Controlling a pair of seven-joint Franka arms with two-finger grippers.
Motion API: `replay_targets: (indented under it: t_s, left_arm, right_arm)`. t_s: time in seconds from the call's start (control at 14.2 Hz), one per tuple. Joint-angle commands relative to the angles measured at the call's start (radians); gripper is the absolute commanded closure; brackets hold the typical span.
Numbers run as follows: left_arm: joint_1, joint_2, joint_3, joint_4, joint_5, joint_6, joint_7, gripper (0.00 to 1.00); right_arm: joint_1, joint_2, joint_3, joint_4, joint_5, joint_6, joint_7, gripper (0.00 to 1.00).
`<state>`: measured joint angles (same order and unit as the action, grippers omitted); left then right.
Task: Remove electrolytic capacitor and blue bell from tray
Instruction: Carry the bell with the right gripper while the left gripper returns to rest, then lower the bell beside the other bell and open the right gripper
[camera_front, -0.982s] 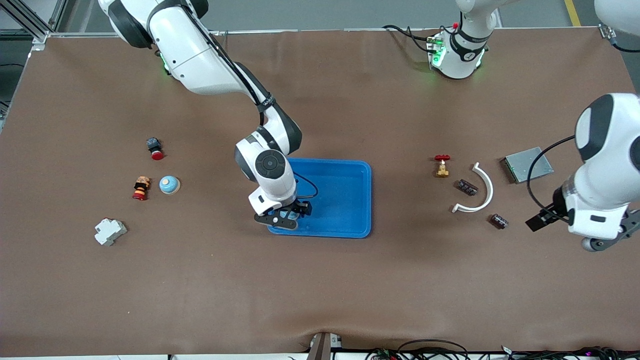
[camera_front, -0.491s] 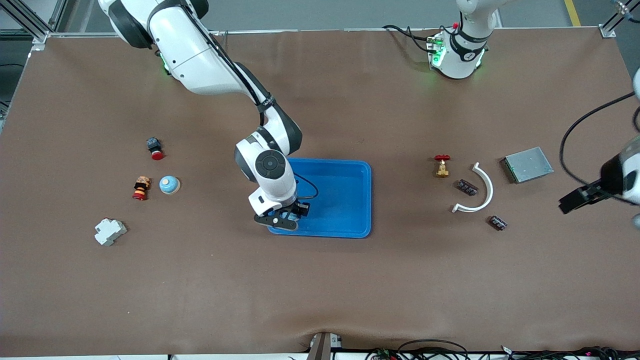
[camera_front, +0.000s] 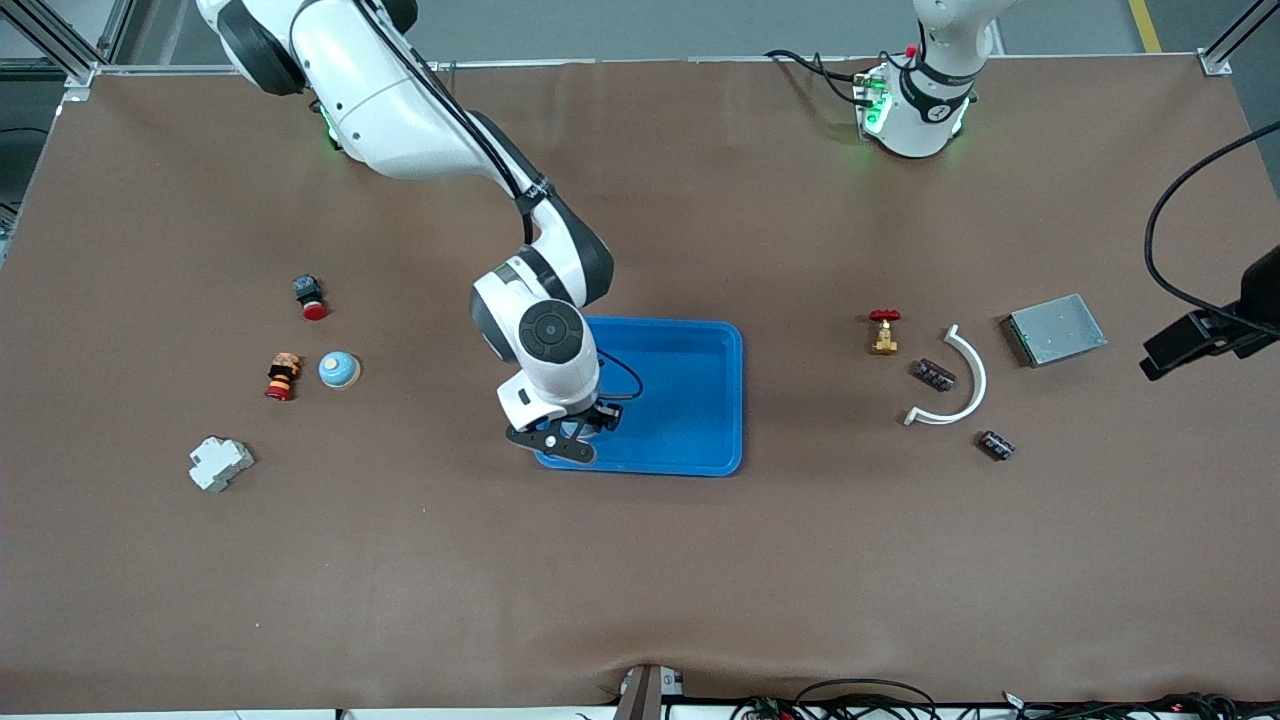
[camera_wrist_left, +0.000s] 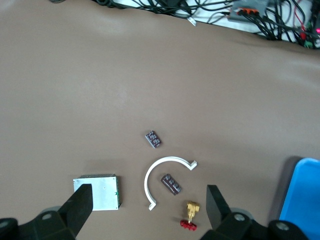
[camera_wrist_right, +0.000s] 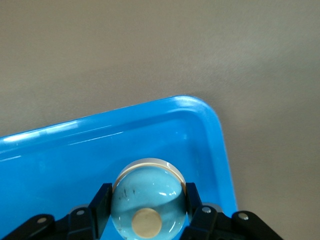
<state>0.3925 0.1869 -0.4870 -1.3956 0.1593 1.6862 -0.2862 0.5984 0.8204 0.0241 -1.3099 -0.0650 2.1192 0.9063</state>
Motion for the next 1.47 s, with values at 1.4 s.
replay_targets:
  t_s: [1.4]
  left_arm:
    - [-0.422, -0.253, 0.519, -0.079, -0.155, -0.278, 0.259, 0.00]
  right_arm:
    - [-0.543, -0.228, 0.002, -0.509, 0.053, 0.337, -1.191, 1.00]
